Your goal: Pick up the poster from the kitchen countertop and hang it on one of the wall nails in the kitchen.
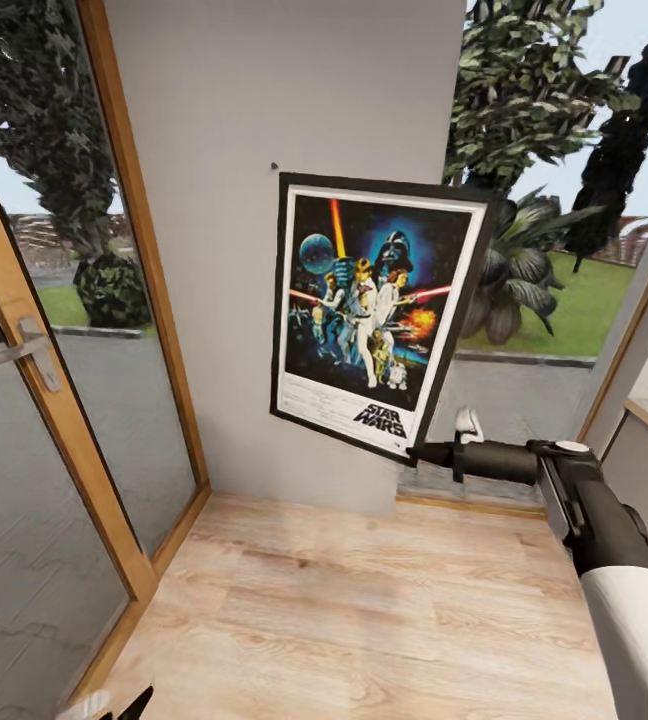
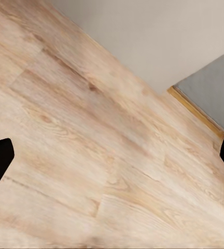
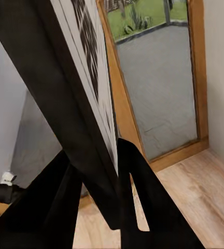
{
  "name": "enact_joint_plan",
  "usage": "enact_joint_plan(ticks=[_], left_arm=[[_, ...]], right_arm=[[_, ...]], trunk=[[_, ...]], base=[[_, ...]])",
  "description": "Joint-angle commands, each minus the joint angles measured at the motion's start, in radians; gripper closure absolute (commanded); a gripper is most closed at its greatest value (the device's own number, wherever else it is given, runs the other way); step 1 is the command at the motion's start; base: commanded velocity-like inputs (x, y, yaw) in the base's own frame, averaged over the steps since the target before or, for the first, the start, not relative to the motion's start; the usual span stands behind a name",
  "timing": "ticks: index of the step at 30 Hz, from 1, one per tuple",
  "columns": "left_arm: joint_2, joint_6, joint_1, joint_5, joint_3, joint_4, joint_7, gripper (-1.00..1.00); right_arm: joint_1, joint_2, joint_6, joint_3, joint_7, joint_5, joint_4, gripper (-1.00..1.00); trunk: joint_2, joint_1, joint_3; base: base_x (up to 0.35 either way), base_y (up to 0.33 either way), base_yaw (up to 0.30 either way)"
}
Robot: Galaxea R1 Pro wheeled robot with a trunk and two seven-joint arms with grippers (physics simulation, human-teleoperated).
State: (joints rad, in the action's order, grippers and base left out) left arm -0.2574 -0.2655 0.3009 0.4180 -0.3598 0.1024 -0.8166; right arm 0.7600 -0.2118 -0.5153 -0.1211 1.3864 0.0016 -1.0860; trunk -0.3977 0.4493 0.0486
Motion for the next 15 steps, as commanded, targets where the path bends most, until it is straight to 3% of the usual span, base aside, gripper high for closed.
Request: enact_joint_plan(ticks=[1,6,11,15], left_arm=[[-0.002,-0.007,0.001,0.002,0.001,-0.009,-0.005,-1.0],[-0.009,-0.013,0.001,0.002,0.001,-0.04,-0.011,-1.0],[-0.012,-0.015,0.001,0.002,0.001,-0.052,-0.013,-1.0],[-0.013,-0.015,0.001,0.002,0.001,-0.053,-0.013,-1.0]], right_arm=[[0.013,0.003,-0.015,0.0,0.003,0.001,0.0,1.0],[0.079,0.03,-0.069,0.016,-0.003,0.01,0.007,1.0],[0.182,0.048,-0.117,0.136,-0.018,0.016,0.02,1.0],[0.255,0.051,-0.154,0.179,-0.02,0.016,0.084,1.0]], trunk=[[-0.002,0.001,0.002],[-0.002,0.001,0.002],[-0.002,0.001,0.002],[-0.002,0.001,0.002]], base=[[0.0,0.0,0.0],[0.0,0.0,0.0],[0.0,0.0,0.0],[0.0,0.0,0.0]])
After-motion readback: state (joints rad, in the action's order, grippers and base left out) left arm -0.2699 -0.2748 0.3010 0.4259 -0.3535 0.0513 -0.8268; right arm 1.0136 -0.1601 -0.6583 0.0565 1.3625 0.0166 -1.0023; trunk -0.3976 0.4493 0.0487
